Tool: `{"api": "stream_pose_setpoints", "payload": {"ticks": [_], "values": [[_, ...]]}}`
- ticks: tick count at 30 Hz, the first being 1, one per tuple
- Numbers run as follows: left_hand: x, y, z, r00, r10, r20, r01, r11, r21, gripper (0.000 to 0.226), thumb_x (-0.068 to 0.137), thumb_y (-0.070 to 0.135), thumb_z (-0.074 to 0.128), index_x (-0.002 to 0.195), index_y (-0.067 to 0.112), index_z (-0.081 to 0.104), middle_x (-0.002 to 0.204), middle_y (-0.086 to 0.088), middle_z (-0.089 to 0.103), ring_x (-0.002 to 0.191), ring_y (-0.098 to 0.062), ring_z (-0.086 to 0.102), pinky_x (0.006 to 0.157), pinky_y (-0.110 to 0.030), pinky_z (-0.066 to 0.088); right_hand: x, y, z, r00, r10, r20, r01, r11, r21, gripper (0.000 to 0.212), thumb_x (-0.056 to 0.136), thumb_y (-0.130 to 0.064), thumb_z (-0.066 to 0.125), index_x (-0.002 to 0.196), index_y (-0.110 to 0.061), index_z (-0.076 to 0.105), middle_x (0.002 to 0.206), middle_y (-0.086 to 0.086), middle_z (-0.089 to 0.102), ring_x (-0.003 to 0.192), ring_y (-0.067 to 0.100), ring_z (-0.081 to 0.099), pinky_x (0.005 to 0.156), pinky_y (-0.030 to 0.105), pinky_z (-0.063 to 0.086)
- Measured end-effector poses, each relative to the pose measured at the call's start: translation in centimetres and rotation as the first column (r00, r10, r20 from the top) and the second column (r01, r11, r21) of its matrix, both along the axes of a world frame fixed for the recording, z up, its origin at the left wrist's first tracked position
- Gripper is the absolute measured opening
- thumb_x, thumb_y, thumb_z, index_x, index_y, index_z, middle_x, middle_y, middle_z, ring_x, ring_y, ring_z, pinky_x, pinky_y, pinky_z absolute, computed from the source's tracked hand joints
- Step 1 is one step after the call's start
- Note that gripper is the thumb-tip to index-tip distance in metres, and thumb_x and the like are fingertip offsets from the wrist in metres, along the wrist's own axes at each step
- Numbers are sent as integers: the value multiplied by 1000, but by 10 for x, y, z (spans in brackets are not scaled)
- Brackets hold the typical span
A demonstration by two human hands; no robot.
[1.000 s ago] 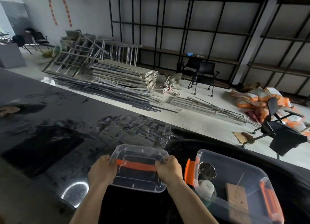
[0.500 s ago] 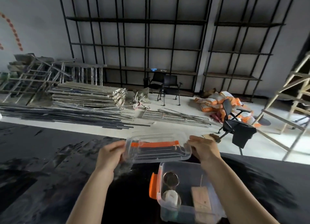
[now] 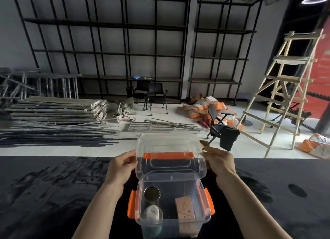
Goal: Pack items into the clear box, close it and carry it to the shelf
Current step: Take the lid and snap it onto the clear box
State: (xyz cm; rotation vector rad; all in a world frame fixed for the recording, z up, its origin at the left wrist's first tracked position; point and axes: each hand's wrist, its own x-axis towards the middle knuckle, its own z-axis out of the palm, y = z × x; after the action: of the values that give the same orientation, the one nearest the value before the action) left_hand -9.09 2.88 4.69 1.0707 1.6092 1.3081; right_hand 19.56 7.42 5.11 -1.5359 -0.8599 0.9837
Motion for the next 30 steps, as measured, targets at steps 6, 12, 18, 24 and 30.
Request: {"api": "stream_pose_setpoints", "payload": {"ticks": [6,12,18,24,30], "values": [[4,-7,21,975,-55,217,16,984,179,21,98,23,55,110,29,72,110,8,75,100,-10,68,91,-33,50,0,-6,26,967,74,-242,-35,986,162,37,100,-40,56,111,-9,73,105,13,74,93,29,70,84,44,60],[11,-13,-1,961,62,270,-85,993,77,29,82,21,76,111,20,68,108,0,76,103,-17,71,99,-40,51,-13,-15,19,987,61,-152,-61,998,2,38,83,-11,79,120,-8,70,111,15,74,72,33,74,67,44,64],[16,-30,-13,989,79,-125,-76,997,25,62,72,39,82,128,23,61,121,6,70,103,-14,67,90,-34,50,-21,-27,-4,941,79,329,-72,997,-35,26,73,-28,83,94,-13,78,71,3,79,64,24,69,73,43,64],[27,-42,-42,802,49,-595,2,996,84,35,84,46,69,114,30,64,112,17,70,94,-4,66,75,-22,49,-20,-45,-37,815,43,577,-66,998,18,19,85,-17,75,100,-24,66,47,-11,60,56,-1,49,60,24,36],[38,-53,-57,694,102,-713,7,989,147,30,87,27,64,116,32,56,113,15,67,95,-10,68,75,-32,57,-19,-61,-55,734,70,675,-73,997,-23,34,87,-12,69,120,-17,66,102,4,72,91,20,60,67,27,36]]}}
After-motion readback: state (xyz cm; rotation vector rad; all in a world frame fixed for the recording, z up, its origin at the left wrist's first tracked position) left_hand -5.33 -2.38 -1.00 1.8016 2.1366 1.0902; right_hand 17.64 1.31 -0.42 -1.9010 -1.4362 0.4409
